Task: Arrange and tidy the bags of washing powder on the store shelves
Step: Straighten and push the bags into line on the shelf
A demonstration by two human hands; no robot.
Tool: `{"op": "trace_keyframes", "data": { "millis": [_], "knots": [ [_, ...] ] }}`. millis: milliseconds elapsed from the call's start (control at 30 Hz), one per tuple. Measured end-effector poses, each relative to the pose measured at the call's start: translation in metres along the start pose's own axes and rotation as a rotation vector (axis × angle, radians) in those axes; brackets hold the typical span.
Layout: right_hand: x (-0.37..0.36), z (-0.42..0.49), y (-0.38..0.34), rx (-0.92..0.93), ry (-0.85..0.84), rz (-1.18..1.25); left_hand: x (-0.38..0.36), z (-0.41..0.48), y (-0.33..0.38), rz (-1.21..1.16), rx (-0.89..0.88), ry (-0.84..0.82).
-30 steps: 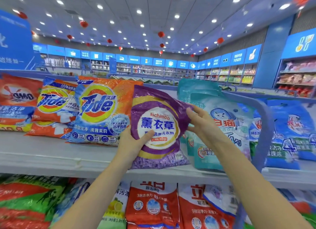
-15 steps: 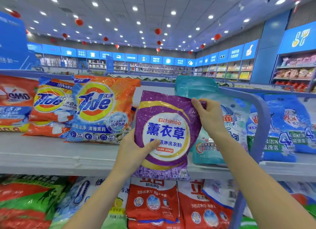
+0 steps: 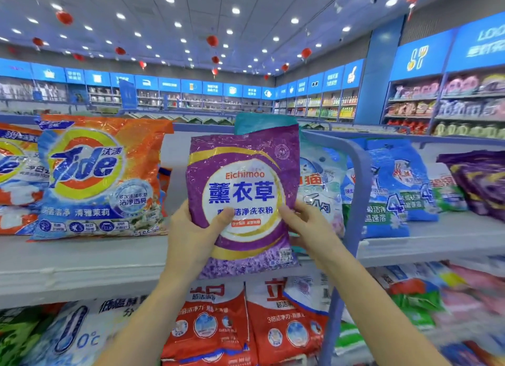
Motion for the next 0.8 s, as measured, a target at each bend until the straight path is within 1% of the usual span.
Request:
{"op": "trace_keyframes", "data": {
  "millis": [100,233,433,667,800],
  "knots": [
    [0.027,-0.012,-0.004,0.107,0.162,-0.069,-0.028,-0.005,0.007,0.011,-0.035,-0.016],
    [0.07,-0.027,-0.01,0.219,0.241,-0.183,-0.069,-0.019,0.02,-0.002,-0.079,-0.05],
    [0.158,-0.048,-0.008,0.28,0.355,-0.122,-0.154,-0.042,0.025,-0.078,-0.057,-0.096],
    [0.294,-0.062,0.014,0.274,0.37,-0.072,-0.301,-0.066,0.012,-0.121,-0.08,-0.137],
    [0.393,-0.073,0.026,0.235,0.33,-0.058,-0.401,-0.081,-0.006,-0.152,-0.023,-0.163]
  ]
}}
Point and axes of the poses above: each hand's wrist, its own z-axis towards the middle knuckle, its own x-axis out of the back of the hand, y = z × x, the point moved 4 cm from there along z, towards the middle knuckle, and after that the axes turned 7 degrees about -z, right-handed, at the moved point
